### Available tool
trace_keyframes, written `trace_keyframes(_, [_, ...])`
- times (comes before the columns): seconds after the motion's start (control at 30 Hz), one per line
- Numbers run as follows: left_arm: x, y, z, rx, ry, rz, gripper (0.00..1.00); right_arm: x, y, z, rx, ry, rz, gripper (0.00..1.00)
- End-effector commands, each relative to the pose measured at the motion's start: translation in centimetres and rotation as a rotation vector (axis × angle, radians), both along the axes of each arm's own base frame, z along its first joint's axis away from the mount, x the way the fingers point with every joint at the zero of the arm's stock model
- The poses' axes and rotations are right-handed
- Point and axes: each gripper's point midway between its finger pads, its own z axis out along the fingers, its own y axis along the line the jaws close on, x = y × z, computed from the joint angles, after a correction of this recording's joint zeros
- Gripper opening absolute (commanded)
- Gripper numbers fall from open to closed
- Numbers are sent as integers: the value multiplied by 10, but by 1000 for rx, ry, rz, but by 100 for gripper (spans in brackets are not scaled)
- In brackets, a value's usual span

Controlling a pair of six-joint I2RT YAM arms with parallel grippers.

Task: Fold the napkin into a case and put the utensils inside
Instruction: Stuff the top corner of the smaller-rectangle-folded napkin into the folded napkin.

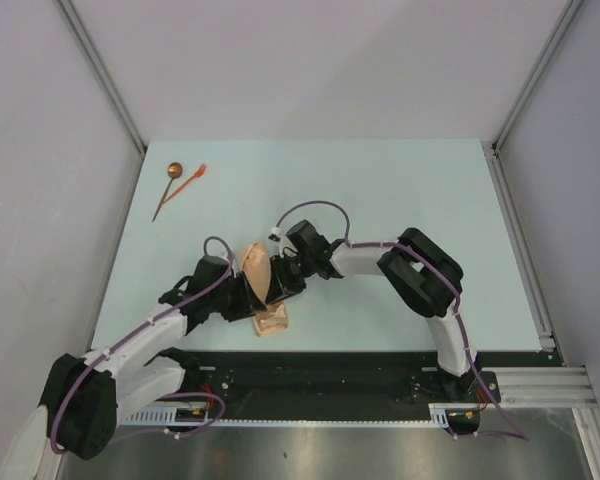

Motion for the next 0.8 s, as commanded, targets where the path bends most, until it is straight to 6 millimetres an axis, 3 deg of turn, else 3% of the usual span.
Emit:
trace_keyframes(0.0, [61, 13, 64, 33, -217, 101, 55, 8, 6, 2, 9, -45, 13, 26])
trace_keyframes(0.1, [95, 28, 71, 73, -247, 155, 54, 10, 4, 5, -4, -43, 11, 26])
trace_keyframes(0.23, [120, 45, 56, 171, -217, 177, 50, 21, 6, 16, -7, -84, 5, 26])
trace_keyframes(0.37, [127, 50, 33, 203, -184, 182, 50, 44, 15, 33, 13, -128, -4, 27])
trace_keyframes(0.47, [132, 48, 23, 200, -170, 173, 51, 58, 13, 31, -16, -142, -13, 29])
trace_keyframes(0.53, [135, 49, 19, 210, -175, 174, 51, 73, 18, 40, -11, -178, -31, 34])
trace_keyframes(0.57, [136, 53, 17, 230, -174, 183, 51, 75, 16, 32, -36, -169, -30, 34])
trace_keyframes(0.6, [137, 54, 13, 238, -162, 185, 51, 87, 21, 41, -28, -201, -42, 35])
trace_keyframes(0.77, [135, 52, 0, 230, -139, 183, 45, 113, 23, 33, -114, -271, -52, 44])
